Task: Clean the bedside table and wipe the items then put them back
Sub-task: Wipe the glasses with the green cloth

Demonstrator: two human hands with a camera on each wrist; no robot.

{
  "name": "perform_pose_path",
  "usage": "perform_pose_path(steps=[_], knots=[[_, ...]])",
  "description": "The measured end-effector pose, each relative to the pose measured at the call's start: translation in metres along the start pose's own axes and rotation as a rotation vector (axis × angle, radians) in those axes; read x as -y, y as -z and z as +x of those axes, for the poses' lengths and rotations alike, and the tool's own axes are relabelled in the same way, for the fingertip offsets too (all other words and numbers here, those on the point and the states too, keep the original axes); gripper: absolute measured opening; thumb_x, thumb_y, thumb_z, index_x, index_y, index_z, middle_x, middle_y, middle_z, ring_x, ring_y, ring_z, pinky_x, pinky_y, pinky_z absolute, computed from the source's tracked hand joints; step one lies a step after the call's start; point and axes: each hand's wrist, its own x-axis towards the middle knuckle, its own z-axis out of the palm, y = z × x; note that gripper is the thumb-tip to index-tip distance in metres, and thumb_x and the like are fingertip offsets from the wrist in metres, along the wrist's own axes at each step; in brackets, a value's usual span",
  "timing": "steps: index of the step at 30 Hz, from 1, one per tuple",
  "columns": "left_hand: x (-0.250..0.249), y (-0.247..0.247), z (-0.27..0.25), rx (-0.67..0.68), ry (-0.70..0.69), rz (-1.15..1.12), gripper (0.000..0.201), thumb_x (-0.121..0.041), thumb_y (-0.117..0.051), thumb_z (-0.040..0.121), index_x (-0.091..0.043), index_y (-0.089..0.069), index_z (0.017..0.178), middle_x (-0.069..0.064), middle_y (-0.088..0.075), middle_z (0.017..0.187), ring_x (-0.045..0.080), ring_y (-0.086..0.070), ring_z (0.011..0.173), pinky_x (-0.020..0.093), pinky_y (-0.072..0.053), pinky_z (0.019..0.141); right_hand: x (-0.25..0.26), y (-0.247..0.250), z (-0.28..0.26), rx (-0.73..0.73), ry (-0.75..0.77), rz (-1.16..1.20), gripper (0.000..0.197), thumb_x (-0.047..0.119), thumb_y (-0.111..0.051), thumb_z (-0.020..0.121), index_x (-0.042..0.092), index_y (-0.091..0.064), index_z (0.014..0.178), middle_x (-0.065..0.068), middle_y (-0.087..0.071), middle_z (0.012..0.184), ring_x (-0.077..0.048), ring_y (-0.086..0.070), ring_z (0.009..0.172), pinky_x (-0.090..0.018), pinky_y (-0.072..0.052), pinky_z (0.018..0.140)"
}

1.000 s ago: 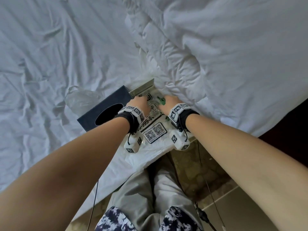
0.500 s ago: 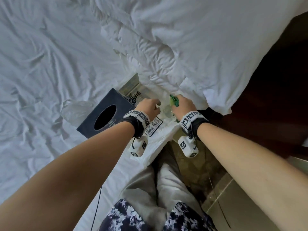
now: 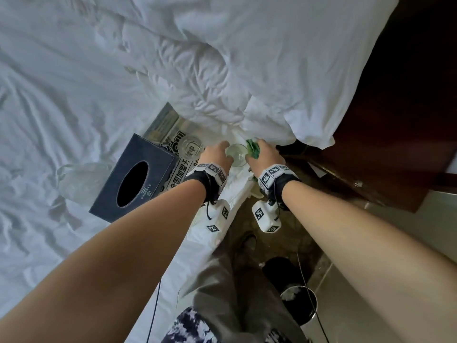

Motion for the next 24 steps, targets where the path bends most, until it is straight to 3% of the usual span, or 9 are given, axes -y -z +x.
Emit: perform_pose_path(steps=[4,8,12,17,21,24], knots=[[0.0,-0.001,0.009,-0.017,0.032,0.001,0.042,-0.017,-0.055,0.092,-0.027,-0.055,0.133,0.016,-0.066,0.108,0.033,-0.066,0.091,0.031,-0.047,0.067,0.0,-0.001,0.009,0.002,-0.023,0.02,0.029,0.022,-0.063,0.091,0.01,-0.054,0.116,-0.008,-0.063,0.112,-0.019,-0.048,0.086,-0.022,-0.031,0.069],[0.0,-0.003,0.015,-0.018,0.005,0.011,0.044,-0.014,-0.056,0.089,-0.024,-0.057,0.131,0.016,-0.067,0.107,0.034,-0.066,0.09,0.03,-0.047,0.067,0.001,-0.005,0.016,0.041,-0.047,0.021,0.03,0.019,-0.062,0.088,0.012,-0.054,0.117,-0.007,-0.064,0.11,-0.02,-0.046,0.082,-0.023,-0.032,0.068],[0.001,-0.004,0.017,-0.035,-0.026,0.044,0.042,-0.012,-0.056,0.087,-0.02,-0.059,0.129,0.016,-0.067,0.104,0.03,-0.059,0.078,0.03,-0.044,0.066,0.002,-0.007,0.018,0.066,-0.034,-0.045,0.03,0.026,-0.065,0.086,0.013,-0.053,0.11,-0.004,-0.061,0.1,-0.023,-0.049,0.08,-0.025,-0.026,0.05],[0.001,0.003,0.013,-0.049,-0.058,0.082,0.037,-0.016,-0.06,0.087,-0.015,-0.061,0.124,0.013,-0.068,0.102,0.024,-0.053,0.077,0.028,-0.042,0.067,0.007,-0.009,0.022,0.057,0.017,0.008,0.021,0.024,-0.069,0.078,0.011,-0.056,0.089,-0.005,-0.061,0.088,-0.028,-0.058,0.08,-0.027,-0.036,0.061],[-0.006,0.021,-0.013,-0.053,-0.07,0.075,0.033,-0.026,-0.067,0.086,-0.019,-0.064,0.118,0.004,-0.067,0.087,0.02,-0.061,0.073,0.026,-0.047,0.066,0.011,0.013,0.006,0.065,0.044,0.01,0.026,0.027,-0.071,0.074,0.016,-0.048,0.067,-0.003,-0.056,0.074,-0.026,-0.054,0.068,-0.024,-0.034,0.054],[-0.027,0.04,-0.042,-0.044,-0.117,0.038,0.031,-0.031,-0.071,0.085,-0.019,-0.067,0.114,0.001,-0.067,0.085,0.019,-0.065,0.079,0.028,-0.053,0.071,0.01,0.05,-0.021,0.056,0.062,-0.008,0.024,0.031,-0.07,0.074,0.017,-0.052,0.066,0.0,-0.054,0.07,-0.024,-0.056,0.068,-0.023,-0.036,0.053]])
